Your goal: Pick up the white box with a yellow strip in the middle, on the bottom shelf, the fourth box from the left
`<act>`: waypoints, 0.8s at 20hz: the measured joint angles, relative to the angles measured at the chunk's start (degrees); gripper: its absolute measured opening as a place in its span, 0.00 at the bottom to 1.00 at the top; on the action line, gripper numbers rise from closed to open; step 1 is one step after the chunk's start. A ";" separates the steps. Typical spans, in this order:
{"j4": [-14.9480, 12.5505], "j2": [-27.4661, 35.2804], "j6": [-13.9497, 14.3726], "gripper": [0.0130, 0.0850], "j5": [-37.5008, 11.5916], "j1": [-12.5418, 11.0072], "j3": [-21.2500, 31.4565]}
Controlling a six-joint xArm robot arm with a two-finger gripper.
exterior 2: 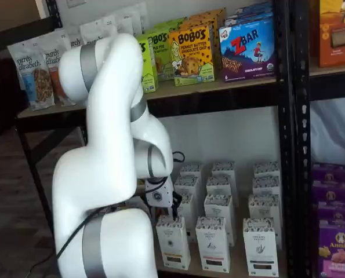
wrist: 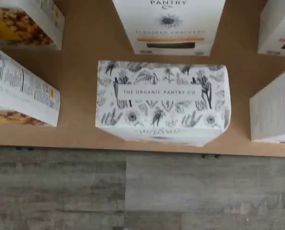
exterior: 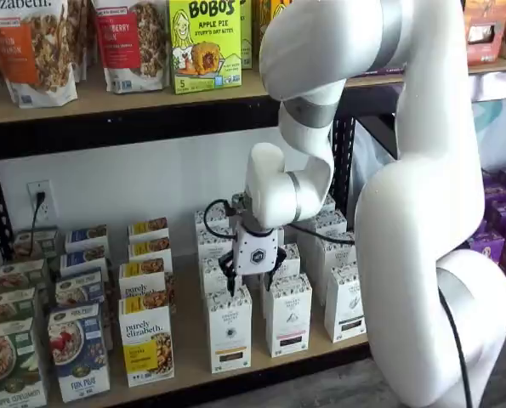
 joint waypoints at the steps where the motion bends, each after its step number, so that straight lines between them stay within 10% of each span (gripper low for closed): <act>1: -0.07 0.53 0.06 1.00 0.04 -0.01 -0.51; 16: -0.04 9.20 -0.34 1.00 0.21 -0.40 -9.40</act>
